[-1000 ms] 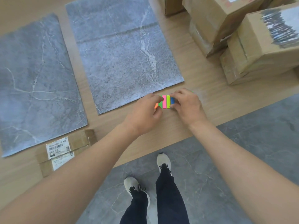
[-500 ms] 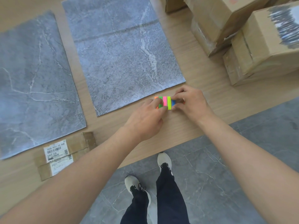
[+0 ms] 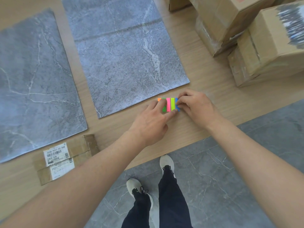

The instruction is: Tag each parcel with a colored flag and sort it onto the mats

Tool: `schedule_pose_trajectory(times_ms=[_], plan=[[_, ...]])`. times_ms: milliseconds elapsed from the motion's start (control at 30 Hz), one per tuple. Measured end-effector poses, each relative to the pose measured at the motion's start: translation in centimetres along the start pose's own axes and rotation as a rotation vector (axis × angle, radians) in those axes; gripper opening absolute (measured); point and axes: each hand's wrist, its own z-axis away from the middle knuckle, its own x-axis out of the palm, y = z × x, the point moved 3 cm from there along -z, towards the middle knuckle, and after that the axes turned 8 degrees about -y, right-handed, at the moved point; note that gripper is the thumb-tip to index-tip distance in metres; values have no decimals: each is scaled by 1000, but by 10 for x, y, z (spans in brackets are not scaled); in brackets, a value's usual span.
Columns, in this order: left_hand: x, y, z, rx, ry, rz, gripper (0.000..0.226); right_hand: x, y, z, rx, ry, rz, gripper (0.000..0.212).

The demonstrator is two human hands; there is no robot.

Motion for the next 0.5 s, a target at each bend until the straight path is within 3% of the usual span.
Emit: schedule_pose_trajectory(times_ms=[267,500], plan=[[7,3,-1,0,48,-1,62,-3,0,-5,90,28,3,7],[9,7,1,-40,45,10,62,-14,4,-7,284,258,-33,5]])
